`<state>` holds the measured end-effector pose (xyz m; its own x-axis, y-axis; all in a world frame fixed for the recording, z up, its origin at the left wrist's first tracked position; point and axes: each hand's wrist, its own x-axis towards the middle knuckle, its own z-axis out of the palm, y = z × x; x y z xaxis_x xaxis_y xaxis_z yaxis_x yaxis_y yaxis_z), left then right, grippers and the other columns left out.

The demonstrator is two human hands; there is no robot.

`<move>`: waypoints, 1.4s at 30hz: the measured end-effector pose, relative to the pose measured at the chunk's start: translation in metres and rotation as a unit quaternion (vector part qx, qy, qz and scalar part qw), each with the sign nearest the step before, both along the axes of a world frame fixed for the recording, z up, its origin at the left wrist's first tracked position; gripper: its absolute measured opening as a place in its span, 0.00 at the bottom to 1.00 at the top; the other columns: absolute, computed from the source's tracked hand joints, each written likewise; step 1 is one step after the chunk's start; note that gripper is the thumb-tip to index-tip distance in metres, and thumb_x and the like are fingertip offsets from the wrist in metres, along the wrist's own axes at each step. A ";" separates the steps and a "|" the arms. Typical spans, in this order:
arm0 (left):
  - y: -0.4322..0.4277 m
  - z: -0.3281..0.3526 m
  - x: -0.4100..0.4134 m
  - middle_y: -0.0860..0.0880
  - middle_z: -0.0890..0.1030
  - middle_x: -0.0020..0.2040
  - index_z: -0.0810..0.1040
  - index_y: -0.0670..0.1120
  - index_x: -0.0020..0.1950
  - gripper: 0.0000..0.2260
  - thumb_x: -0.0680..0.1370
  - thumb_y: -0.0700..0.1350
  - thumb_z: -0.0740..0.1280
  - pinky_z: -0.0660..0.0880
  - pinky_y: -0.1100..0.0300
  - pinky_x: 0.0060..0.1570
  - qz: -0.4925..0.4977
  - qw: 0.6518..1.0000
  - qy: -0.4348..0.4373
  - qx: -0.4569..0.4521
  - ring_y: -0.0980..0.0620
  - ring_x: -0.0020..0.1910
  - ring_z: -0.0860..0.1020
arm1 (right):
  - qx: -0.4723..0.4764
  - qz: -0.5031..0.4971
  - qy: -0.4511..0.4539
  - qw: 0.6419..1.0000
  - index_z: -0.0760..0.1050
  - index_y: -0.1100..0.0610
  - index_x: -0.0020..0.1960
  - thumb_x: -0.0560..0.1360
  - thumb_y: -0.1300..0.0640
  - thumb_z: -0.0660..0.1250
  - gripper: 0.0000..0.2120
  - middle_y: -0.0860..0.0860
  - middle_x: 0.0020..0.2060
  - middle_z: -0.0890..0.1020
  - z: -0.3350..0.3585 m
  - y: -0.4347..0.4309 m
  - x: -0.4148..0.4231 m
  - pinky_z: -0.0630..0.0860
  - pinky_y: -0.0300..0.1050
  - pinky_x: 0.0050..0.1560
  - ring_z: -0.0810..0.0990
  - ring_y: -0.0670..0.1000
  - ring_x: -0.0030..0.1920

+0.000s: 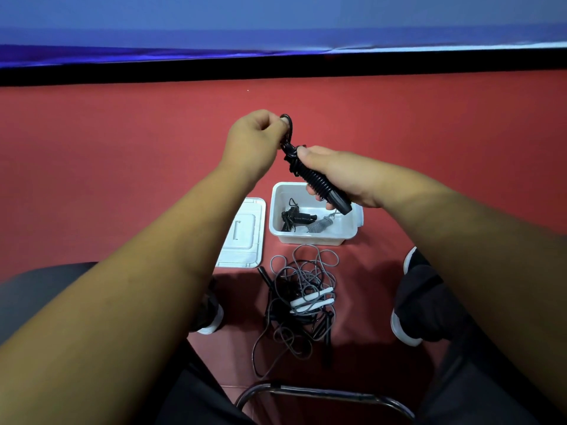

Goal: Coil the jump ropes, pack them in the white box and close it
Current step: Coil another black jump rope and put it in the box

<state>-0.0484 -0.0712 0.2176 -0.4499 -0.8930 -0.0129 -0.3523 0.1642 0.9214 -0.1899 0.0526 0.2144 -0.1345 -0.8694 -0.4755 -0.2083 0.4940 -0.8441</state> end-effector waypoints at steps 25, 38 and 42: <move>-0.010 0.021 0.007 0.52 0.88 0.49 0.81 0.49 0.56 0.08 0.85 0.48 0.63 0.83 0.60 0.45 0.013 0.915 0.126 0.383 0.56 0.45 0.85 | 0.091 -0.090 -0.230 0.965 0.77 0.50 0.65 0.78 0.26 0.62 0.31 0.54 0.39 0.80 0.004 0.010 -0.008 0.73 0.40 0.30 0.78 0.51 0.34; -0.023 0.012 0.013 0.54 0.86 0.44 0.80 0.50 0.53 0.11 0.86 0.50 0.59 0.80 0.60 0.41 0.019 0.916 0.067 0.396 0.56 0.39 0.81 | 0.111 -0.107 -0.333 0.930 0.78 0.56 0.72 0.76 0.26 0.65 0.39 0.53 0.40 0.78 -0.005 0.001 -0.028 0.71 0.41 0.32 0.75 0.50 0.36; -0.037 -0.015 0.009 0.54 0.85 0.40 0.79 0.50 0.51 0.10 0.86 0.48 0.59 0.79 0.60 0.38 0.037 0.915 0.026 0.402 0.56 0.36 0.80 | 0.130 -0.139 -0.316 0.929 0.79 0.57 0.61 0.77 0.28 0.66 0.32 0.52 0.39 0.79 -0.028 -0.020 -0.034 0.71 0.40 0.30 0.76 0.50 0.35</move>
<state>-0.0390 -0.1078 0.2025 -0.4073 -0.6327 -0.6586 -0.2878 -0.5954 0.7501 -0.2240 0.0323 0.1865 0.0408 -0.6869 -0.7256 0.4547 0.6595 -0.5987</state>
